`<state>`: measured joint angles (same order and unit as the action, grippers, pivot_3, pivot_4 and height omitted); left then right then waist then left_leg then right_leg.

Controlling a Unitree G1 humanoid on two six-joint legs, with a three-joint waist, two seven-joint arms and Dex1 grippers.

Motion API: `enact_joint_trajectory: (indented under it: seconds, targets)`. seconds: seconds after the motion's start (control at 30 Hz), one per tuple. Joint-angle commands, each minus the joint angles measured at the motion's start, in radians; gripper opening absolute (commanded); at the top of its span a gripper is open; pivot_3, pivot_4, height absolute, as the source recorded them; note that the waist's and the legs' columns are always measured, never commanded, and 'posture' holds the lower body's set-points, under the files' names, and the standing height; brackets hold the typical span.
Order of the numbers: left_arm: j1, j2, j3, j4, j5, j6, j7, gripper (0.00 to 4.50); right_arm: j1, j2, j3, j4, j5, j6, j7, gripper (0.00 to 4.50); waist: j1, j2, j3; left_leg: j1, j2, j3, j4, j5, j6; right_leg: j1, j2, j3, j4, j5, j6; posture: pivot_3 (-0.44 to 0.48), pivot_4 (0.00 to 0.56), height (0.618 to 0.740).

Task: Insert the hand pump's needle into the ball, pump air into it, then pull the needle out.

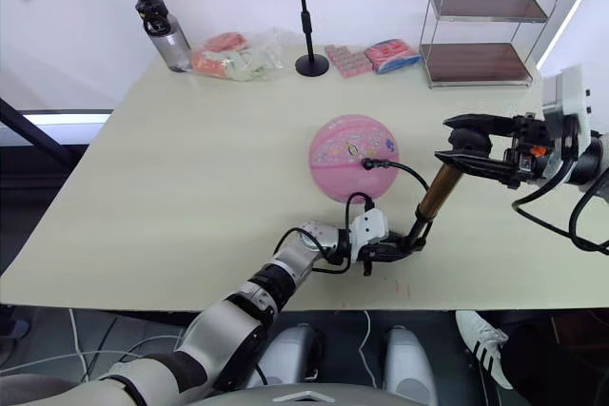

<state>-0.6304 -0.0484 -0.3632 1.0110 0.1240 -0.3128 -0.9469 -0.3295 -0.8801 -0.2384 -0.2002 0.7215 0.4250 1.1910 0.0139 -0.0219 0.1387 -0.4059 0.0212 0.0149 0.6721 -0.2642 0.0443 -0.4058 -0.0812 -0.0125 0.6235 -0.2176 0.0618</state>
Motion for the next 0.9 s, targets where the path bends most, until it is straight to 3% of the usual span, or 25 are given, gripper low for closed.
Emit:
enact_joint_trajectory:
  seconds: [0.03,0.2,0.4,0.67,0.9]
  targets:
    - [0.043,0.019,-0.016,0.082,0.037,0.052,0.006,1.00,0.084,0.054,0.100,0.062,-0.135,-0.115,0.014,2.16,0.000,0.000,0.000,0.001,0.000,0.000,0.000,0.000,0.000,0.001,0.000,0.000,0.000,0.000,0.000,0.000,0.150,0.740]
    - [0.038,0.014,-0.012,0.085,0.034,0.056,0.010,1.00,0.162,0.161,0.180,0.170,-0.256,-0.285,-0.013,2.16,-0.001,-0.008,-0.005,0.009,0.001,0.000,-0.003,0.000,0.000,0.007,0.000,0.000,-0.001,0.000,0.000,0.000,0.150,0.740]
    - [0.035,0.010,-0.010,0.089,0.032,0.058,0.011,1.00,0.188,0.195,0.204,0.229,-0.299,-0.389,-0.006,2.16,-0.001,-0.008,-0.008,0.011,0.002,0.001,-0.002,0.000,0.000,0.008,0.000,0.001,-0.001,0.000,0.000,0.000,0.150,0.740]
    - [0.035,0.012,-0.008,0.093,0.030,0.055,0.009,1.00,0.117,0.107,0.109,0.071,-0.123,-0.204,0.005,2.16,0.001,-0.006,-0.006,0.009,0.001,0.001,-0.002,0.000,0.000,0.007,-0.002,0.000,-0.001,0.000,-0.001,0.000,0.150,0.740]
    - [0.037,0.016,-0.008,0.092,0.028,0.052,0.006,1.00,0.000,0.007,-0.002,-0.012,0.033,-0.002,-0.012,2.16,0.003,0.004,0.003,0.006,0.000,0.001,-0.003,0.000,0.000,0.006,-0.004,0.000,-0.002,0.000,0.000,0.000,0.150,0.740]
